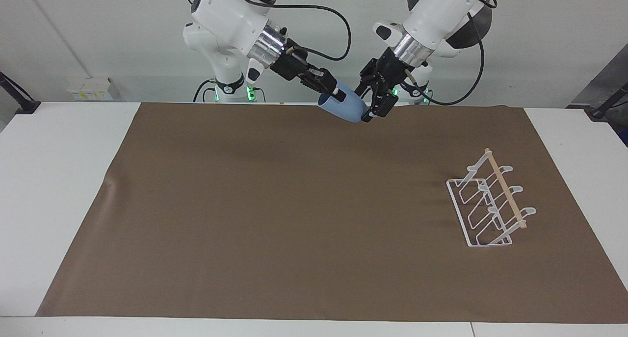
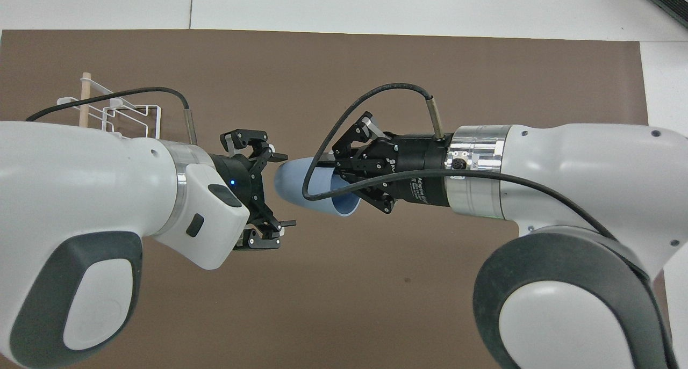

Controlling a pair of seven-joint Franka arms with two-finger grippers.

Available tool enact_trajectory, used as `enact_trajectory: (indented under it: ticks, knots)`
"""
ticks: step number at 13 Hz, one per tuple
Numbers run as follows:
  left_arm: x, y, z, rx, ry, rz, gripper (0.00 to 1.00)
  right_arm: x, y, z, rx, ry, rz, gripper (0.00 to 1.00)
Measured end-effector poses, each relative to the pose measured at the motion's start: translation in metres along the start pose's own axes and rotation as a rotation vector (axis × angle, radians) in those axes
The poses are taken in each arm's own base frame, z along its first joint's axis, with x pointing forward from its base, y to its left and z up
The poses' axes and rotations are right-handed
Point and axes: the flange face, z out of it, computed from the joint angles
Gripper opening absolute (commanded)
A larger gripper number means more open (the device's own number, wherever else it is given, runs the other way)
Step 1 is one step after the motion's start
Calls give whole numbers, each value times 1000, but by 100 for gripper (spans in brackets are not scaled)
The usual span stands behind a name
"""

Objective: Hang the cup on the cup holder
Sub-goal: 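Grasp the cup base with the left gripper while the right gripper holds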

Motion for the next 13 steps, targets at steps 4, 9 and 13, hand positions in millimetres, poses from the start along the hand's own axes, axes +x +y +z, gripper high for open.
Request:
enact_trajectory:
  ticks: [4,9,13]
  knots:
    - [11,2,-1,16,60,-10,100,0,0,0,0,0,1,0]
    - [16,4,0,28,70,-4,0,0,1,1,-5,-3,2,0]
    - [15,3,-1,33,69,12,0,2,2,1,-8,-3,6,0]
